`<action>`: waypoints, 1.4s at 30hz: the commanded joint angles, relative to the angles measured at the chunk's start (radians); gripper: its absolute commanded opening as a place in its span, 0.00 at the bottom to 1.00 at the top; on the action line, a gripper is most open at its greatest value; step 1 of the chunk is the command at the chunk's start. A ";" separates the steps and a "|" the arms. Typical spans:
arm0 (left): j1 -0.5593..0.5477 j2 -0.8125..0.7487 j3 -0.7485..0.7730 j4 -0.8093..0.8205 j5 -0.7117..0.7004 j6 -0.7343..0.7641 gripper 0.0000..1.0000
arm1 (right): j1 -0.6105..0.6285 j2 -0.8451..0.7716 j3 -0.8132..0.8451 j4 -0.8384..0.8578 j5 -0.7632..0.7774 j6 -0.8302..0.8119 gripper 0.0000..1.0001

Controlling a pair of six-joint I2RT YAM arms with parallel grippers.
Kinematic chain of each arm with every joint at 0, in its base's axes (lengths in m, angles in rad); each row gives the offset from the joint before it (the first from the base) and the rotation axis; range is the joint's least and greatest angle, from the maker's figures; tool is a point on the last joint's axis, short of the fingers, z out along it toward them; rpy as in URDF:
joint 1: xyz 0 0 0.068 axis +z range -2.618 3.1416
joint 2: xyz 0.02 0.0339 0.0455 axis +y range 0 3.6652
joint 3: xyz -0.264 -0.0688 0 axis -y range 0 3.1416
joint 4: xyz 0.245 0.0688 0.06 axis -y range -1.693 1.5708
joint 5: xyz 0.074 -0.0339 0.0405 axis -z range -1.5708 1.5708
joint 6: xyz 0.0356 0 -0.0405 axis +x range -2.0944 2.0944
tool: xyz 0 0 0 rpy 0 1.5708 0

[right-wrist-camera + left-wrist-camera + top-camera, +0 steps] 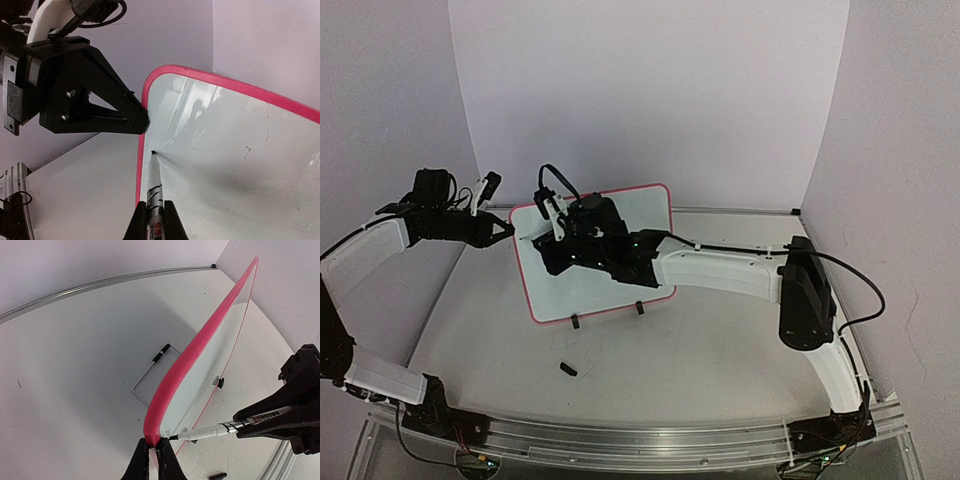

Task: Write a sentence on the whiteboard
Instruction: Write on the whiteboard with the whiteboard marker without the cap.

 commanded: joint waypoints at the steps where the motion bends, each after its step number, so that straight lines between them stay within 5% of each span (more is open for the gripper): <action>1: 0.002 -0.003 -0.006 0.015 0.002 0.026 0.00 | -0.004 0.009 0.047 0.014 0.094 -0.009 0.00; 29: 0.001 -0.001 -0.004 0.012 -0.003 0.028 0.00 | -0.005 0.033 0.110 0.012 0.160 -0.040 0.00; 42: 0.000 0.000 -0.003 0.012 -0.005 0.029 0.00 | -0.005 -0.015 -0.030 0.010 0.164 -0.006 0.00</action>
